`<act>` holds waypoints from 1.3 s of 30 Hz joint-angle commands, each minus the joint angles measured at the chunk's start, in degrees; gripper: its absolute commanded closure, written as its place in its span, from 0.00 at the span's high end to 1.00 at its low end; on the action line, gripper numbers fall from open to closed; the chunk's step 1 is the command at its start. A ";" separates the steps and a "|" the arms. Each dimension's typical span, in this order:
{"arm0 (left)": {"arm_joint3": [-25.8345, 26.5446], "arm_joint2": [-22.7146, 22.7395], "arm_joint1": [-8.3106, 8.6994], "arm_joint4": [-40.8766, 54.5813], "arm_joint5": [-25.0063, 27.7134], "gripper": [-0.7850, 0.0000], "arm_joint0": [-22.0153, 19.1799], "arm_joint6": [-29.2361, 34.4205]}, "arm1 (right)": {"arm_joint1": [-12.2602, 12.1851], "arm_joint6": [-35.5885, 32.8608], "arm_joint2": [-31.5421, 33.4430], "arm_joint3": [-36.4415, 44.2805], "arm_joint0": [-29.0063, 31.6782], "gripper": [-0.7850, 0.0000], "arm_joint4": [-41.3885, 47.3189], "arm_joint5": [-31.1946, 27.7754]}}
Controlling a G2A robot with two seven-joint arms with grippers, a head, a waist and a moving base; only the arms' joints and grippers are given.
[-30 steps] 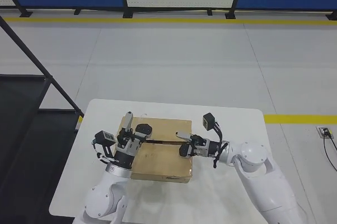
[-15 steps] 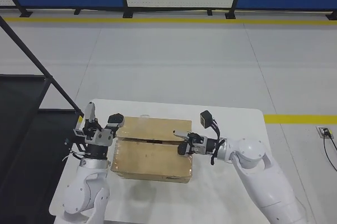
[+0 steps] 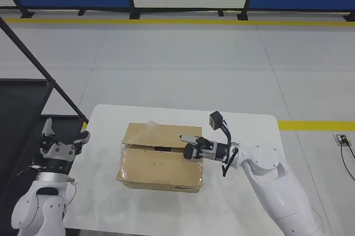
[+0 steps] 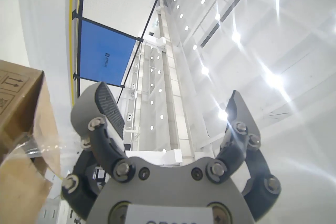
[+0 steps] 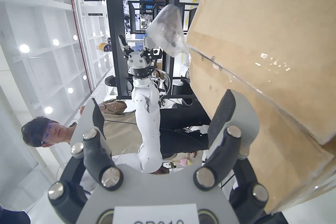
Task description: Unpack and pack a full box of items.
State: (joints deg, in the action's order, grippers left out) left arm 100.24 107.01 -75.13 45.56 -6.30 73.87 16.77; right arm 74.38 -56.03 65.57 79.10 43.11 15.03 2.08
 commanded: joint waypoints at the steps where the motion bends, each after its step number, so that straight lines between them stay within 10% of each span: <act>1: -0.48 0.15 0.19 -0.76 -0.42 1.00 0.19 0.88 | 0.11 -0.14 -0.77 -0.40 -1.01 1.00 -0.27 0.73; 12: -2.54 -3.39 0.77 -4.93 -2.60 1.00 -1.10 2.91 | 0.80 8.84 -2.50 -2.08 -2.40 1.00 -0.77 2.01; 20: -3.77 -5.15 1.02 -6.47 -3.68 1.00 -2.16 1.78 | 1.90 5.22 -7.02 -10.88 -8.84 1.00 -0.83 11.04; 39: -8.40 -15.65 1.01 -15.80 -5.48 1.00 -9.30 -2.92 | 2.37 3.61 -8.25 -14.87 -10.16 1.00 0.03 8.77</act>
State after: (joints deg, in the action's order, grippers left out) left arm 92.40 92.01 -74.18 30.95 -11.38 65.49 13.87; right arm 76.77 -52.44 57.29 64.25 32.89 15.12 10.87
